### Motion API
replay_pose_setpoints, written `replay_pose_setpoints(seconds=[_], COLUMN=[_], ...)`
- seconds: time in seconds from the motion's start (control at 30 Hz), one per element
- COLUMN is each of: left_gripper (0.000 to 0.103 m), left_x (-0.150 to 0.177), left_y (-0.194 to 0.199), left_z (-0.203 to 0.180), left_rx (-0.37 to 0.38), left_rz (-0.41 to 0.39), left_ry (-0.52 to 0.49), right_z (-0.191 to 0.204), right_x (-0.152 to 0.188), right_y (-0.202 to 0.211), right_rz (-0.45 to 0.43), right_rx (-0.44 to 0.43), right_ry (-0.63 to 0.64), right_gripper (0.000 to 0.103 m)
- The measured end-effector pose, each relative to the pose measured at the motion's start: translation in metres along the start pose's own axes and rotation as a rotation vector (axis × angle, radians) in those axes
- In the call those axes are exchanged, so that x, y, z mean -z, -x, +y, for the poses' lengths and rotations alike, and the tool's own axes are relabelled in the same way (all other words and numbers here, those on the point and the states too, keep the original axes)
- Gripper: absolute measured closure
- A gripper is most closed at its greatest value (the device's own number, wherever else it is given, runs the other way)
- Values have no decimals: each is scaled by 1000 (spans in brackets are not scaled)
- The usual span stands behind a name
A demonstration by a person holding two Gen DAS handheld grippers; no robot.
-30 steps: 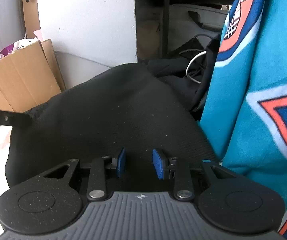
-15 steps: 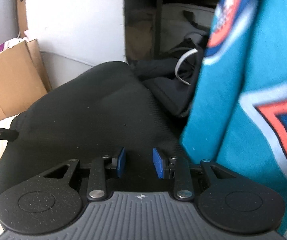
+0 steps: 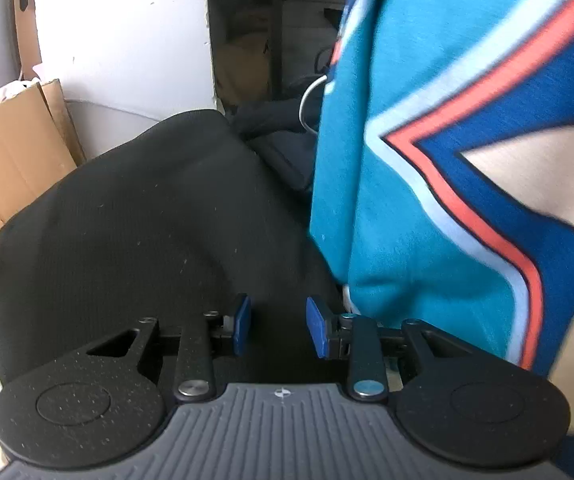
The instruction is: Fold clothes
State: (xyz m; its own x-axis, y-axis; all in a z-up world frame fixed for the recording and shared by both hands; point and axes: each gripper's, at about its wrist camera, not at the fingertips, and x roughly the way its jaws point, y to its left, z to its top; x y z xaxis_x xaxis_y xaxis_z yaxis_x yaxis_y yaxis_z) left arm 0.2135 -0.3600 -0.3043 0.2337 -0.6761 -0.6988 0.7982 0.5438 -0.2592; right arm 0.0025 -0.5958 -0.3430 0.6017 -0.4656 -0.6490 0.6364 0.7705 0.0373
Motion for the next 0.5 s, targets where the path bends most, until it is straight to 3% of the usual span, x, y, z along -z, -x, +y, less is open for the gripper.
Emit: replay_pose_setpoints(seconds=[0.13,0.23,0.5], left_gripper=[82,76,76], left_x=[-4,-2,20], left_y=[20,26,2], left_z=[-14,-36,-66], left_rx=[15,55,121], left_rz=[-38,-52,-8], left_ry=[2,-56,-84], right_z=[7,16,26], right_x=[6,12,26], right_y=[13,18,23], right_rz=[3,9,38], right_rx=[-12,-19,-14], right_ry=[-18,-20,-48], right_gripper=[65,65,60])
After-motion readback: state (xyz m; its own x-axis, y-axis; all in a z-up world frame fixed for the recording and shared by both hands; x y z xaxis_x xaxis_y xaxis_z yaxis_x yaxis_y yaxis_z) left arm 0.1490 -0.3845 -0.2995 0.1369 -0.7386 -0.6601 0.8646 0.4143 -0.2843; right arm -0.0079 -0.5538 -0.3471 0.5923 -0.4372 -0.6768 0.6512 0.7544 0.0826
